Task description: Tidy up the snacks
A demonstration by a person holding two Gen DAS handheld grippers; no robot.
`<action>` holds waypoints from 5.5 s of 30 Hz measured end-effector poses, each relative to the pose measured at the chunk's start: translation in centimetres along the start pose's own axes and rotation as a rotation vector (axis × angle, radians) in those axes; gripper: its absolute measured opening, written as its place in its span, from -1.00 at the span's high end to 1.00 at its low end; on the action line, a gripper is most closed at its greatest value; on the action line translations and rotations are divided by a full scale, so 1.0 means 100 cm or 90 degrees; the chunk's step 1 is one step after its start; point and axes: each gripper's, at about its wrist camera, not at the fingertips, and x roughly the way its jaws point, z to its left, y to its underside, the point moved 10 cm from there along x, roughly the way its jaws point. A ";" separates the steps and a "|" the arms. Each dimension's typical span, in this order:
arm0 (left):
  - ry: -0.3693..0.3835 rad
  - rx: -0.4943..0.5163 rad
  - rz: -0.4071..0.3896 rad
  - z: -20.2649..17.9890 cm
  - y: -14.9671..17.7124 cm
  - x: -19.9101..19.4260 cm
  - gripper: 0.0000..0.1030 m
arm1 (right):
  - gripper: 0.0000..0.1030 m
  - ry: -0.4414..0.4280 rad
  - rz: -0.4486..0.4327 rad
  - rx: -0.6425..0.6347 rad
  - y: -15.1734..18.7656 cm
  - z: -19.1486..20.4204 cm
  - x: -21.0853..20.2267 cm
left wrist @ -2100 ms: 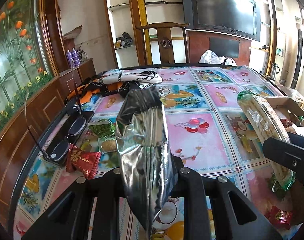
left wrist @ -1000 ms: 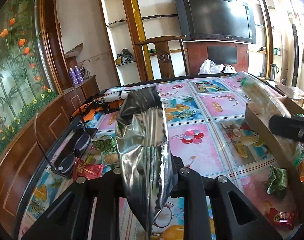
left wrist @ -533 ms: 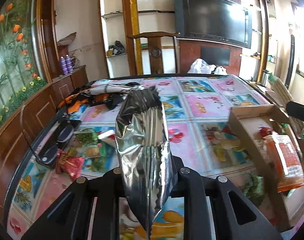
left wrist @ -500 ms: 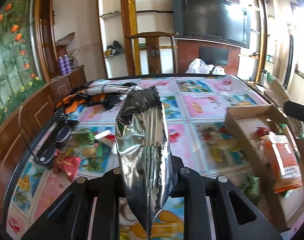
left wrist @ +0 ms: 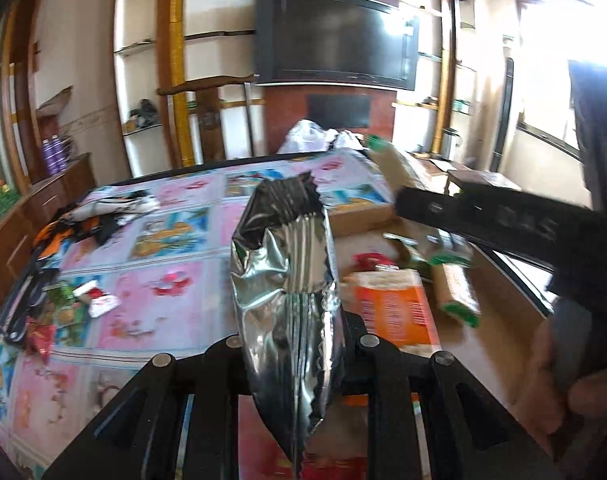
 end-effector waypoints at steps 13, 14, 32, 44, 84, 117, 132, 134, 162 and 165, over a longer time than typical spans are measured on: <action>0.039 0.033 0.015 -0.049 0.016 0.013 0.60 | 0.03 0.015 -0.002 0.020 -0.004 -0.023 -0.011; 0.038 0.037 0.015 -0.051 0.018 0.013 0.60 | 0.03 0.017 0.002 0.020 -0.003 -0.024 -0.011; 0.034 0.070 0.010 -0.055 0.029 0.021 0.60 | 0.03 0.037 0.030 0.020 0.006 -0.028 0.000; 0.063 0.065 0.009 -0.062 0.026 0.024 0.59 | 0.03 0.096 0.067 0.029 0.017 -0.048 0.012; 0.145 0.050 0.014 -0.078 0.026 0.026 0.43 | 0.02 0.148 0.101 0.049 0.025 -0.069 0.017; 0.279 0.045 -0.024 -0.100 0.016 -0.012 -0.19 | 0.02 0.179 0.018 0.078 -0.005 -0.096 -0.021; 0.208 -0.100 0.039 -0.024 0.009 -0.004 -0.19 | 0.02 0.121 0.013 -0.006 -0.003 -0.056 -0.009; 0.196 -0.127 0.054 -0.001 0.013 -0.004 -0.19 | 0.02 0.094 0.016 -0.018 -0.001 -0.046 -0.008; 0.154 0.104 0.196 0.001 0.112 0.002 -0.20 | 0.01 0.058 0.035 -0.081 0.012 -0.016 0.001; 0.112 0.098 0.184 0.014 0.110 0.003 -0.20 | 0.01 0.051 0.037 -0.086 0.013 -0.013 0.001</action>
